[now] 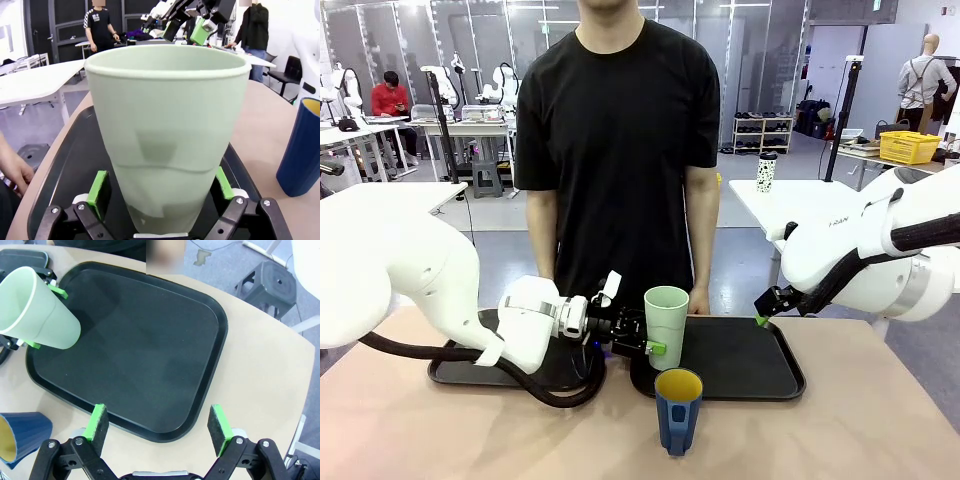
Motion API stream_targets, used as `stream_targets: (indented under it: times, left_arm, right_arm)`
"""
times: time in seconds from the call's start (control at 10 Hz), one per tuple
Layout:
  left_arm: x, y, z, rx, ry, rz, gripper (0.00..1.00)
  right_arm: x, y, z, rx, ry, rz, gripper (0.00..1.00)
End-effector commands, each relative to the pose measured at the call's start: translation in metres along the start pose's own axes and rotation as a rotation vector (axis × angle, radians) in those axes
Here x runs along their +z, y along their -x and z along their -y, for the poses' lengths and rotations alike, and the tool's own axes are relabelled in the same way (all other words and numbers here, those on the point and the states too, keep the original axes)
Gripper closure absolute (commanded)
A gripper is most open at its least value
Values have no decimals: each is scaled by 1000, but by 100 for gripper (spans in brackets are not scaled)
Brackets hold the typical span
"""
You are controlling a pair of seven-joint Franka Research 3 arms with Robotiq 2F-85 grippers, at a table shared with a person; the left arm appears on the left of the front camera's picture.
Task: Sort and store the cups by type.
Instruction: Place the picked Reusable plastic cup into the Flat Tray indicated by the person.
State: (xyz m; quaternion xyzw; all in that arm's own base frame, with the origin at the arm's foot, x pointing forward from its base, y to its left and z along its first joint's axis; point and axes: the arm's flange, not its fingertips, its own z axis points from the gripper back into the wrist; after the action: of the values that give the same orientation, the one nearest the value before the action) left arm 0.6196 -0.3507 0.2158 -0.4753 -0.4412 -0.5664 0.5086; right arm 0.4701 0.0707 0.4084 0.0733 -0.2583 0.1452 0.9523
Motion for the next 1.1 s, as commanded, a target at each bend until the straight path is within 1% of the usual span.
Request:
stream_targets:
  times: [0.0, 0.4, 0.8, 0.9, 1.0]
  left_arm:
    - [14, -13, 16, 27, -18, -77, 0]
    - [31, -23, 26, 70, -4, -167, 0]
    - [61, -53, 45, 65, -31, -336, 0]
    - [65, -58, 49, 63, -27, -351, 0]
    - [68, -61, 51, 48, -36, -342, 0]
  right_arm:
    - [1, 2, 2, -2, -13, 2, 0]
    - [1, 2, 2, -2, -13, 2, 0]
    - [1, 2, 2, -2, -13, 2, 0]
    - [1, 2, 2, -2, -13, 2, 0]
    - [1, 2, 2, -2, -13, 2, 0]
